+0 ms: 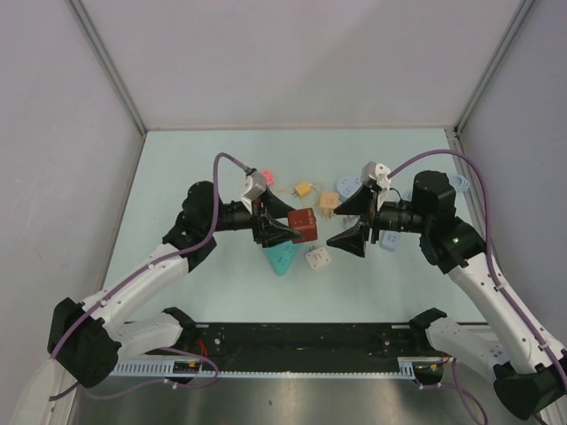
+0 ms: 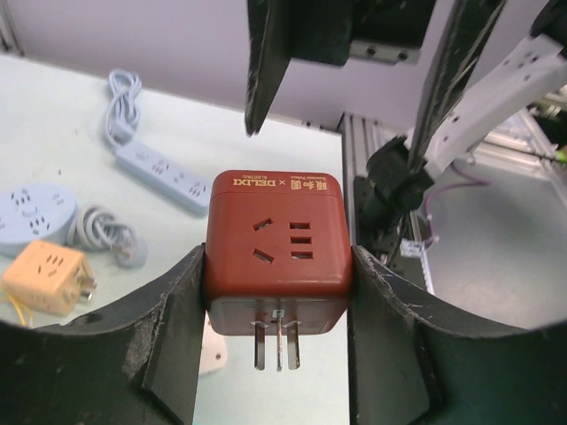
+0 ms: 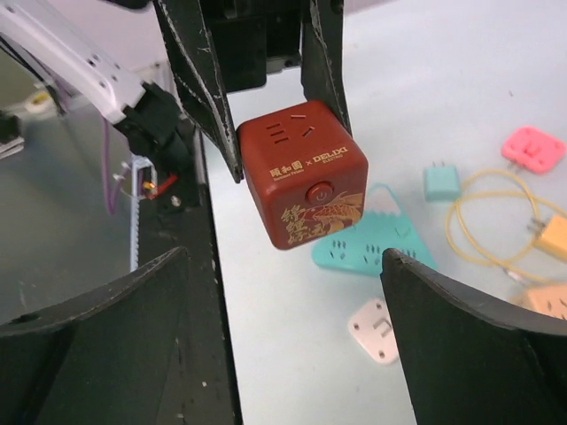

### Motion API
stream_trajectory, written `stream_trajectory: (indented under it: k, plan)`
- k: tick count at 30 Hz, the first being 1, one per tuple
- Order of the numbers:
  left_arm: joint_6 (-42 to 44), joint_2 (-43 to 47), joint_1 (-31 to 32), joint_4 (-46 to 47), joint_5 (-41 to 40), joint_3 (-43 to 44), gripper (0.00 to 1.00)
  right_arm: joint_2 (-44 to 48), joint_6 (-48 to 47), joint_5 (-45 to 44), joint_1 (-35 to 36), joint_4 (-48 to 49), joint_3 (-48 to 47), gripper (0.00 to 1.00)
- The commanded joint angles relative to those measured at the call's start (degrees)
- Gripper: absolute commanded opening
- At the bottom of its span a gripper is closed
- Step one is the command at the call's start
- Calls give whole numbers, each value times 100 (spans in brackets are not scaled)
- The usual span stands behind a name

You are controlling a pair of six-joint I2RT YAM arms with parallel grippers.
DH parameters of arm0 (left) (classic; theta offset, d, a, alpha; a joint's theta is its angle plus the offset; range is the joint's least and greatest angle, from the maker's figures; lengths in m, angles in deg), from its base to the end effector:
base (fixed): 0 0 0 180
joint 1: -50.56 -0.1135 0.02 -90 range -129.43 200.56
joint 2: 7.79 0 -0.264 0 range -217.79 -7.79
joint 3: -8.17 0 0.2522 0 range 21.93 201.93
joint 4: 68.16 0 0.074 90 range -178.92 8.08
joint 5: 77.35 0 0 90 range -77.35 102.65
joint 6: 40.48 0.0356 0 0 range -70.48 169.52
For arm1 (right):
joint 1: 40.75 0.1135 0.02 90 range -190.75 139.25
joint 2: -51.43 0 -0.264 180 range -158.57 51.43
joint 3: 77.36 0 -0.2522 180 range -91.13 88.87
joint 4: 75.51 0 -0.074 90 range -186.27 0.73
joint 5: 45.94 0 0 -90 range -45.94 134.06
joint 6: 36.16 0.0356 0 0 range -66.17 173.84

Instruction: Insert the plug

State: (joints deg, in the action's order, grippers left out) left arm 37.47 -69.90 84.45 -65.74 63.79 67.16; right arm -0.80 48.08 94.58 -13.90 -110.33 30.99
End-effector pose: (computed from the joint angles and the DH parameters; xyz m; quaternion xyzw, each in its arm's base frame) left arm 0.1876 -0.1594 0.3319 0.4194 0.5727 -0.5301 0.4638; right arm 0.1565 0.1100 0.3804 -0.4502 0.6179 0.4340 0.4767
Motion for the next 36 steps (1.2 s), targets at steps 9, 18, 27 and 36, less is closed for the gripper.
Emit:
stream_trajectory:
  k: [9,18,27,36]
  plan:
    - [-1370,313,214,2143,116,-120,0,-297,1077,775,57,2052,102,94]
    - [-1502,225,373,2398,72,-50,0,-569,1419,863,416,2694,94,93]
    - [-1502,173,390,2495,54,-41,0,-648,1349,713,602,2484,94,82]
    - [-1317,234,390,2320,11,-15,0,-745,1323,713,620,2361,102,44]
